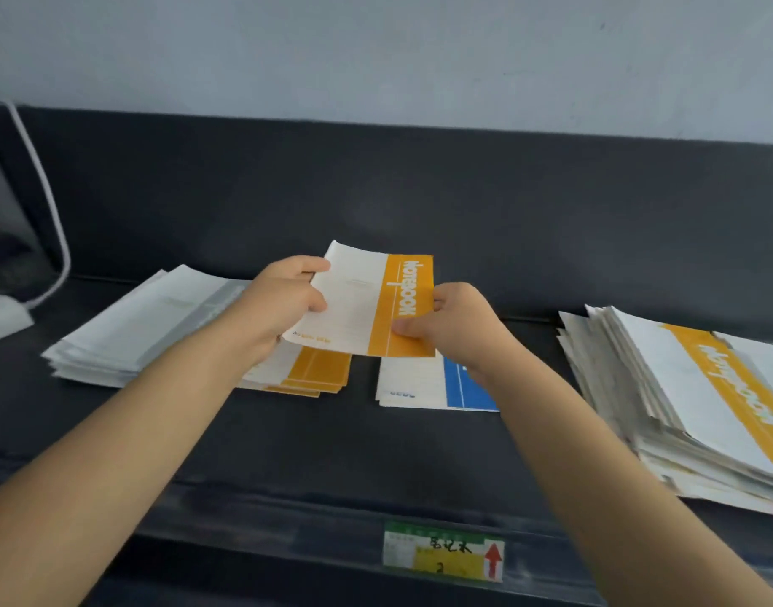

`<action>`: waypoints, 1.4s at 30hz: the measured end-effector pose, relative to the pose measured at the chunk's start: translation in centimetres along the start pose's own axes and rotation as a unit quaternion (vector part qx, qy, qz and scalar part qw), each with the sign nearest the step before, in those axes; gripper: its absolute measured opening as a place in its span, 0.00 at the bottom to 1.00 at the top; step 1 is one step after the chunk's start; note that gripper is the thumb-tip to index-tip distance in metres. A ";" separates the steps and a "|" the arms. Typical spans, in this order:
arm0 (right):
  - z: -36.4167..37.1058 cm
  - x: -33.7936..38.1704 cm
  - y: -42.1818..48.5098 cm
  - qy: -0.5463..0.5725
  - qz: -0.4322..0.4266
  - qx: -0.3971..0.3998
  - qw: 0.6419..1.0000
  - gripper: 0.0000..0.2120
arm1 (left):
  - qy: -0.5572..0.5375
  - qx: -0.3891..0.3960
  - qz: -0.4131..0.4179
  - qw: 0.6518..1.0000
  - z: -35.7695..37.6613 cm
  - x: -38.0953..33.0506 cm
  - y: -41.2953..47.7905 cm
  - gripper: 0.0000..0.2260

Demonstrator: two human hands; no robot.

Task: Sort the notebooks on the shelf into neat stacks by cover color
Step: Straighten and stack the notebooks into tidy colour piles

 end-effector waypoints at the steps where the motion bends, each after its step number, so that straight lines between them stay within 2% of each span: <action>1: 1.5 0.5 0.3 -0.008 0.006 0.001 1.000 0.15 | 0.028 -0.005 0.004 1.000 -1.4 0.6 0.5 0.26; 3: 4.2 1.4 0.7 -0.027 0.009 -0.003 1.000 0.16 | 0.116 -0.017 0.039 0.992 -3.8 1.7 1.4 0.25; 7: 8.5 2.4 1.1 -0.062 0.009 0.011 0.998 0.17 | 0.315 -0.049 0.101 0.943 -6.6 3.7 2.8 0.18; 9: 9.6 2.2 1.0 -0.094 0.023 0.010 0.995 0.21 | 0.406 -0.053 0.110 0.906 -6.8 4.7 3.0 0.17; 11: 10.0 1.7 1.0 -0.123 0.025 -0.006 0.992 0.22 | 0.503 -0.058 0.145 0.850 -6.2 5.1 2.4 0.17; 13: 9.8 1.6 0.8 -0.126 0.020 -0.037 0.991 0.24 | 0.517 -0.057 0.192 0.832 -5.2 4.8 1.7 0.16; 16: 8.2 1.6 -0.2 -0.115 0.007 -0.076 0.990 0.22 | 0.477 -0.037 0.228 0.848 -3.4 3.6 0.7 0.17; 19: 4.9 1.1 -2.1 -0.166 0.003 -0.110 0.980 0.22 | 0.445 -0.015 0.239 0.863 -0.4 1.9 -0.4 0.18; 23: -2.0 -0.6 -4.6 -0.263 -0.007 -0.162 0.951 0.21 | 0.436 -0.002 0.287 0.853 6.0 -1.2 -2.9 0.20; 27: -9.8 -3.0 -7.6 -0.316 0.005 -0.211 0.925 0.20 | 0.415 0.013 0.319 0.852 12.9 -4.0 -5.7 0.23; 33: -20.8 -10.9 -11.8 -0.391 0.128 -0.191 0.891 0.24 | 0.371 0.066 0.287 0.881 24.0 -6.7 -10.3 0.25; 36: -23.0 -14.1 -12.6 -0.369 0.183 -0.137 0.901 0.25 | 0.361 0.086 0.243 0.896 28.1 -7.1 -11.0 0.25; 42: -22.6 -16.9 -11.7 -0.333 0.177 -0.093 0.922 0.31 | 0.376 0.041 0.211 0.901 29.8 -7.2 -11.2 0.23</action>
Point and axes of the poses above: each hand's wrist, its own y-axis towards the middle knuckle, its own z-axis out of the palm, x = y × z, the point moved 5 cm from there along y, towards the middle knuckle, and after that the axes turned 5 degrees about -z, right-handed, at the moved point
